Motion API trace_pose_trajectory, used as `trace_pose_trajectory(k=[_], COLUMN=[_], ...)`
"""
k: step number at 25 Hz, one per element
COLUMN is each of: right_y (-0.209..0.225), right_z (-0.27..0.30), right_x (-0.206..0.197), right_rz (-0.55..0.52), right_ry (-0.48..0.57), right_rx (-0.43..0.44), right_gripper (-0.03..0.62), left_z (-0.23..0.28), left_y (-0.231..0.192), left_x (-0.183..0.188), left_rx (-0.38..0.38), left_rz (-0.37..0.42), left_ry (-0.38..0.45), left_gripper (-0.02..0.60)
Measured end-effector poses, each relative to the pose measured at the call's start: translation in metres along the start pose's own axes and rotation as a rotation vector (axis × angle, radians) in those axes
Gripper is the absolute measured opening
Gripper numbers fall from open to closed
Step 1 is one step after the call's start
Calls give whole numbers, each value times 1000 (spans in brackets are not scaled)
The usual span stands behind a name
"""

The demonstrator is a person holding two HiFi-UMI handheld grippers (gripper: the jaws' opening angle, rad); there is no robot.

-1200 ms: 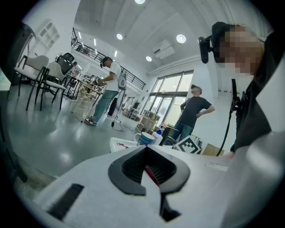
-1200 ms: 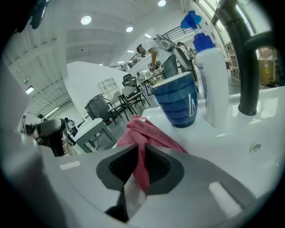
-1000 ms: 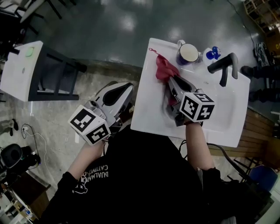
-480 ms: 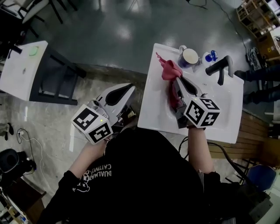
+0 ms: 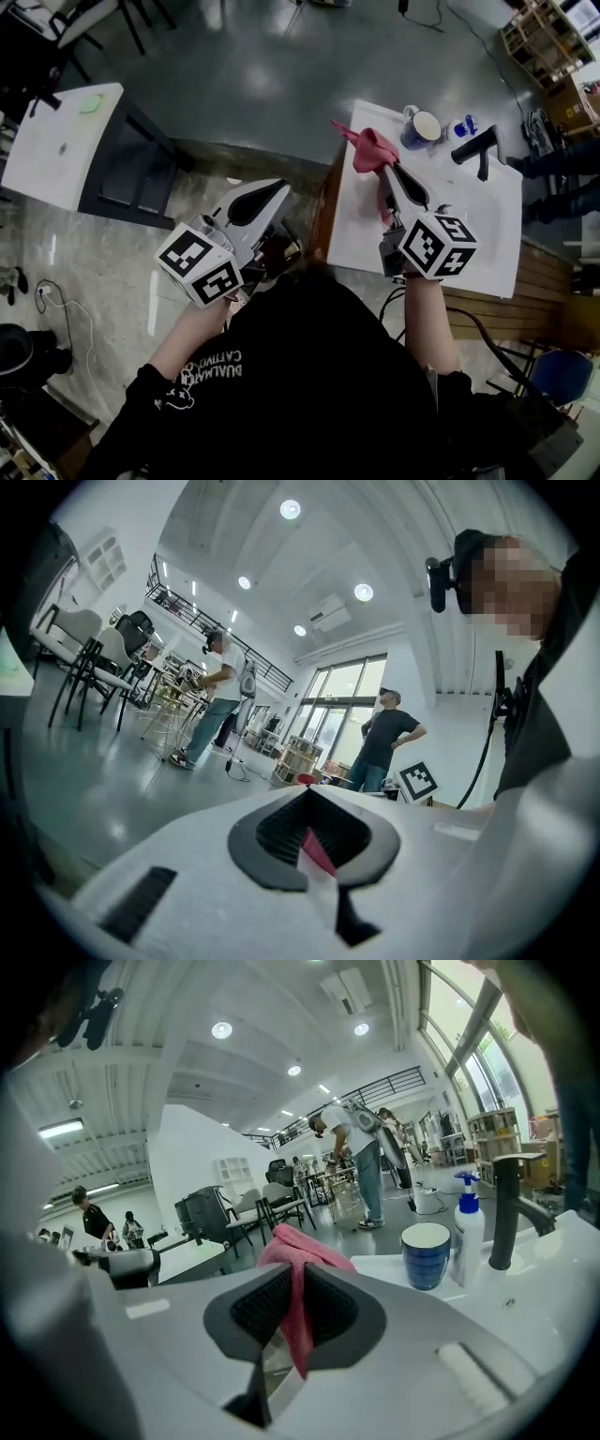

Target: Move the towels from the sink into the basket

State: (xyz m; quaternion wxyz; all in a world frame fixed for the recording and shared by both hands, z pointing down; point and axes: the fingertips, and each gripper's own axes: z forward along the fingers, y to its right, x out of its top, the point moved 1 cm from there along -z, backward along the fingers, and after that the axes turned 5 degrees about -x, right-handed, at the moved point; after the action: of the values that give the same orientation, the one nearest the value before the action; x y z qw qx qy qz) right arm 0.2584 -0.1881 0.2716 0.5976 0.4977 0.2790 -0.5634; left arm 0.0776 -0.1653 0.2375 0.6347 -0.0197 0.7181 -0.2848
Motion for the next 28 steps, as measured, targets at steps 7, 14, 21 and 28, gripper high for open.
trace_pose_trajectory(k=[7, 14, 21, 28], right_y=[-68, -133, -192, -230], right_z=[-4, -2, 5, 19], right_x=[11, 10, -10, -35], right_rz=[-20, -23, -35, -29], right_ry=[52, 86, 79, 46], right_rx=[9, 34, 63, 75], right_gripper=[49, 49, 49, 49], left_z=[-56, -106, -151, -189], left_y=[-9, -19, -28, -42], left_x=[24, 43, 52, 47], left_rx=[-13, -31, -46, -38], left_rz=[18, 27, 42, 30], left_ry=[24, 36, 25, 2], left_gripper=[0, 0, 0, 0])
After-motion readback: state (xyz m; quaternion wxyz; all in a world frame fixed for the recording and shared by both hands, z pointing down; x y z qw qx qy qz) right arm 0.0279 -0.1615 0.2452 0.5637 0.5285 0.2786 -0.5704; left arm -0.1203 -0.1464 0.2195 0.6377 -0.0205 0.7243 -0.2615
